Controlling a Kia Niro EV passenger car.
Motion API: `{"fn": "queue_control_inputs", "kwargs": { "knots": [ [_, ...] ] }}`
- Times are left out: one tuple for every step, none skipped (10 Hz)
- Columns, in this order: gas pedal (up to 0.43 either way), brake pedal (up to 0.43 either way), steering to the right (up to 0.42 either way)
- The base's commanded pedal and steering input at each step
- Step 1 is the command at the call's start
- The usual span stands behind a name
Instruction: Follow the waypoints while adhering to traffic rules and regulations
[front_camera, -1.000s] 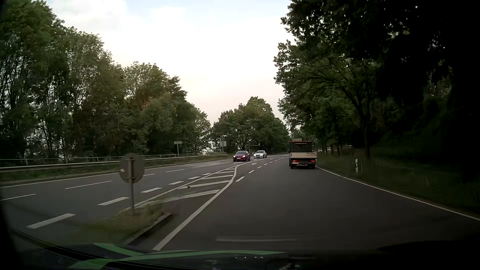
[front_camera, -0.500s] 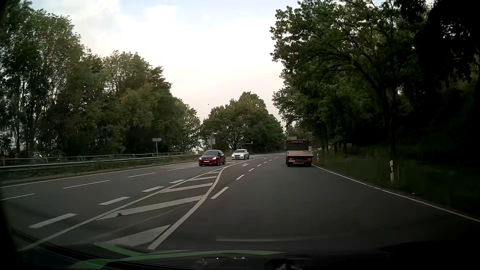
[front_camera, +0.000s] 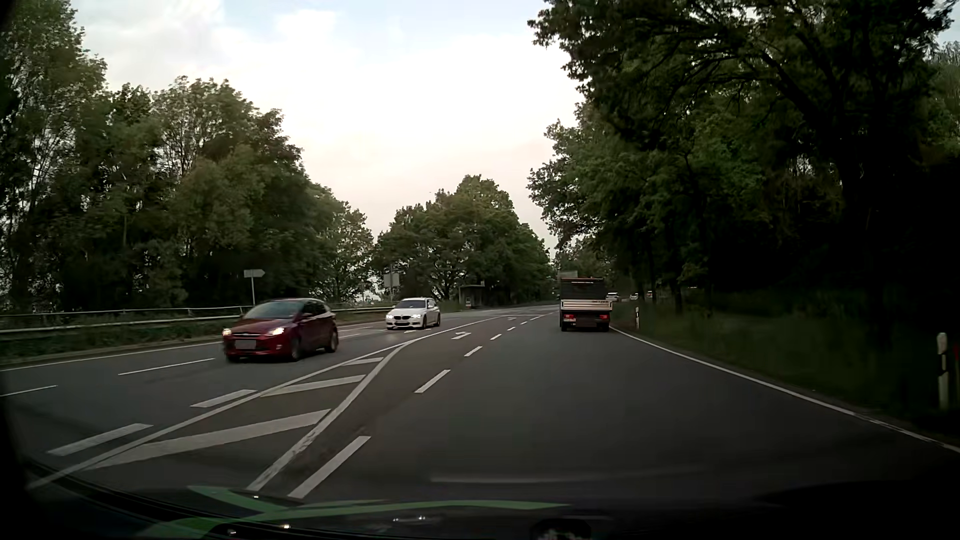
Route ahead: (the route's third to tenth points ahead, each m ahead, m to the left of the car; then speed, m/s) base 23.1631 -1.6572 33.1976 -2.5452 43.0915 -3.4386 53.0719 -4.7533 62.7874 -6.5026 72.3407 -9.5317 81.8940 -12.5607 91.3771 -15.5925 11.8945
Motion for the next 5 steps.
{"fn": "queue_control_inputs", "kwargs": {
  "knots": [
    [0.087,0.0,0.023],
    [0.087,0.0,0.023],
    [0.098,0.0,0.022],
    [0.098,0.0,0.02],
    [0.11,0.0,0.018]
  ]
}}
